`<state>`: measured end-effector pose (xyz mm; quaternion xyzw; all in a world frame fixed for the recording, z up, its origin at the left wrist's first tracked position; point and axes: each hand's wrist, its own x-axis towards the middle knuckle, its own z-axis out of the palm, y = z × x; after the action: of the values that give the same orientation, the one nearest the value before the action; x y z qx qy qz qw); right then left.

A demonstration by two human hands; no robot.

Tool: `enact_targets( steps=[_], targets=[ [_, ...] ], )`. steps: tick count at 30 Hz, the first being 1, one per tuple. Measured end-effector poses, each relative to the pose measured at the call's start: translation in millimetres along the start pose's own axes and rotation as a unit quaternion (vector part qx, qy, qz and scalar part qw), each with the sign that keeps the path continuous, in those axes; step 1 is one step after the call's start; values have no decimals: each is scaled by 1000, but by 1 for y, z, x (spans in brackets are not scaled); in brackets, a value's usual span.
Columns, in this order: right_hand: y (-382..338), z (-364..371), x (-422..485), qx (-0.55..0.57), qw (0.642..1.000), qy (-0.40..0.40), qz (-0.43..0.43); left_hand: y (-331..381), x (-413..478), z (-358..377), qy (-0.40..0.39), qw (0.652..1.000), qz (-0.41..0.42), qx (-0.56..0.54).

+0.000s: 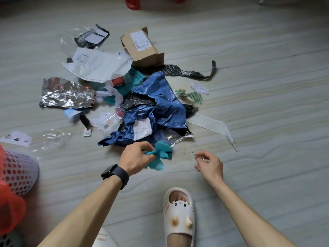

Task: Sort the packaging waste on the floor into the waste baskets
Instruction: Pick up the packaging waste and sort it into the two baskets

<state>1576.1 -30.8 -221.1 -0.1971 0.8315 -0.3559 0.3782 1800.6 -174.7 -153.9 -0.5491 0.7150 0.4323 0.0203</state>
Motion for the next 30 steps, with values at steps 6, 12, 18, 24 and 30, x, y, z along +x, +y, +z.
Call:
enact_targets(
  steps=[6, 12, 18, 24, 30],
  targets=[
    [-49, 5, -21, 93, 984, -146, -52, 19, -9, -4, -67, 991, 115, 31],
    [-65, 11, -30, 73, 972, -210, -76, 39, -24, 1, -45, 994, 89, -44],
    [-65, 14, -37, 214, 939, -270, -24, 43, -25, 3, 55, 988, 18, -145],
    [-64, 12, -38, 289, 933, -216, 7, 34, -16, -6, -2, 989, -3, -148],
    [-65, 20, -33, 276, 947, -164, -8, 27, -5, -2, -58, 994, 14, -97]
  ],
)
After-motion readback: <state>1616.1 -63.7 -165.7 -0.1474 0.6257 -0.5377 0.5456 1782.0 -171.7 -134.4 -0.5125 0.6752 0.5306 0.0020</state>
